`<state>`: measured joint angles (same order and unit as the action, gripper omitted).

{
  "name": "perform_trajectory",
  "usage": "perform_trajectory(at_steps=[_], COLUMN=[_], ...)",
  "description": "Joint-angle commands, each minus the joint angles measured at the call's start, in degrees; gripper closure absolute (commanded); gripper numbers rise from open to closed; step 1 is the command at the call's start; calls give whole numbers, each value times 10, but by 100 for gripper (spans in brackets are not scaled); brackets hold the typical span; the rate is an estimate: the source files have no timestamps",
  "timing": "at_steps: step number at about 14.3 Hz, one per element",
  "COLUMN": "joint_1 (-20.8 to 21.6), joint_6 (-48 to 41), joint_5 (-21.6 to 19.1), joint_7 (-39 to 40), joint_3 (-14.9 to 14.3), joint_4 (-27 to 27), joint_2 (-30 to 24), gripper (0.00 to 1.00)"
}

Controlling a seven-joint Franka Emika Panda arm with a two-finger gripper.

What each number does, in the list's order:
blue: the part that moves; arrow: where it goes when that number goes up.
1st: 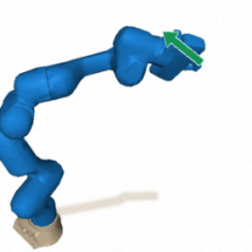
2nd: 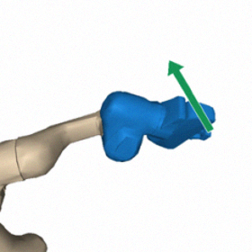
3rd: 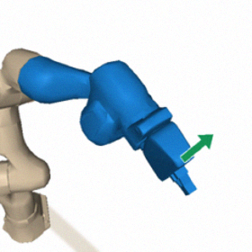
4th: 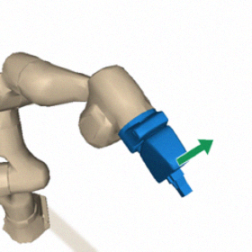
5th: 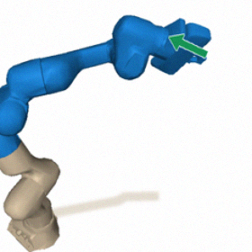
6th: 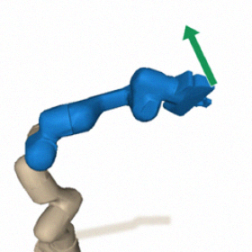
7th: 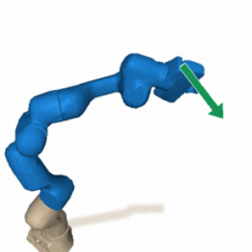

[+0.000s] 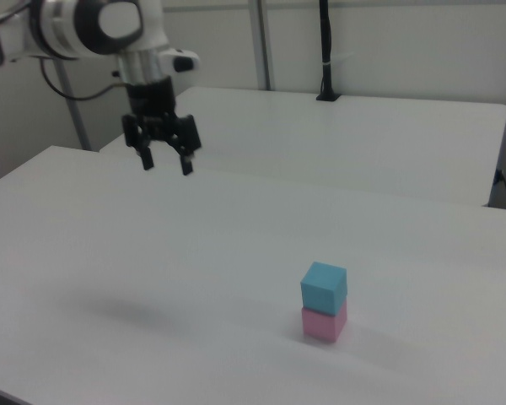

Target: Put blue cube on pink cube

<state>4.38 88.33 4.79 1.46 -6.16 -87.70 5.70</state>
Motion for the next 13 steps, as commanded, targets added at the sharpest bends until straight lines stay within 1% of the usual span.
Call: perform_trajectory(at_steps=[1,5,13], joint_1=[-6,-4,-5], joint_6=[-15,-16,-30], joint_5=[6,2,-1], joint_7=[-23,-23,-20], joint_3=[19,19,18], joint_4=[-32,-34,-28], joint_2=[-60,-83,-83], gripper=[0,0,0])
